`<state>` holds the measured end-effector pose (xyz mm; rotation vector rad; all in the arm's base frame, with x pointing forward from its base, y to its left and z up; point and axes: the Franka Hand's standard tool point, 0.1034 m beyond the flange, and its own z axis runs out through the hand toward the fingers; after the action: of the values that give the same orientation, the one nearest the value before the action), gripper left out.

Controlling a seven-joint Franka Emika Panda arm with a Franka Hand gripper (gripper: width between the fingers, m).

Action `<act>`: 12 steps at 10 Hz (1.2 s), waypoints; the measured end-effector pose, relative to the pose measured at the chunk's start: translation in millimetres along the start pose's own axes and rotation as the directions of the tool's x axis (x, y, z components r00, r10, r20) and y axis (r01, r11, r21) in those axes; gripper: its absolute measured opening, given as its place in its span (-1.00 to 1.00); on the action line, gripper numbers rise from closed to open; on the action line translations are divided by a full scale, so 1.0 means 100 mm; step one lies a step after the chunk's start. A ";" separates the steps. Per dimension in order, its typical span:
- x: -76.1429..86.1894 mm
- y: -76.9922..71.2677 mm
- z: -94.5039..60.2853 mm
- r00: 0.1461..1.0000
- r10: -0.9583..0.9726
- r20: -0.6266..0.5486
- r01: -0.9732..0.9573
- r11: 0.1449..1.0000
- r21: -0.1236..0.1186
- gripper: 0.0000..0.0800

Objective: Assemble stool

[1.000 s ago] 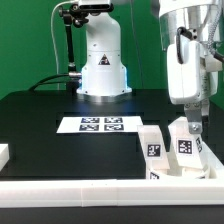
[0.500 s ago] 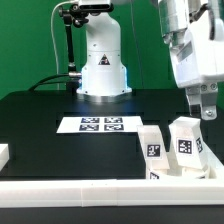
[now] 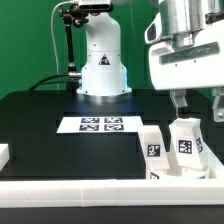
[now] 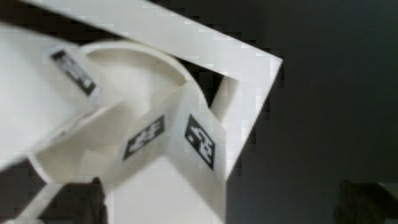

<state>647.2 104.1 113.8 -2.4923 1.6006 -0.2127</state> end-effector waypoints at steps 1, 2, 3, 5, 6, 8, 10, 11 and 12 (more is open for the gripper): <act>0.00 -0.01 -0.01 0.995 -0.099 -0.009 0.099 0.995 -0.006 0.62; 0.02 0.00 -0.01 0.978 -0.207 -0.015 0.207 0.978 -0.013 0.62; 0.05 0.01 -0.01 0.946 -0.324 -0.019 0.323 0.946 -0.021 0.62; 0.06 0.01 0.00 0.892 -0.451 -0.020 0.450 0.893 -0.029 0.62; 0.07 0.01 0.00 0.852 -0.523 -0.019 0.522 0.852 -0.033 0.62; 0.07 0.02 0.00 0.789 -0.614 -0.016 0.614 0.789 -0.037 0.62; 0.05 0.03 0.01 0.589 -0.808 -0.002 0.806 0.587 -0.072 0.62; 0.02 0.02 0.01 0.542 -0.840 0.002 0.838 0.540 -0.081 0.62; -0.01 0.02 0.01 0.429 -0.903 0.012 0.900 0.426 -0.088 0.62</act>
Offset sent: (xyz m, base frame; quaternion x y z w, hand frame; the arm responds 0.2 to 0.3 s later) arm 0.0039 -0.0032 0.0007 -0.0224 0.0071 -0.3027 0.9528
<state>645.7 103.9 112.5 -3.1441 0.0353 -0.3148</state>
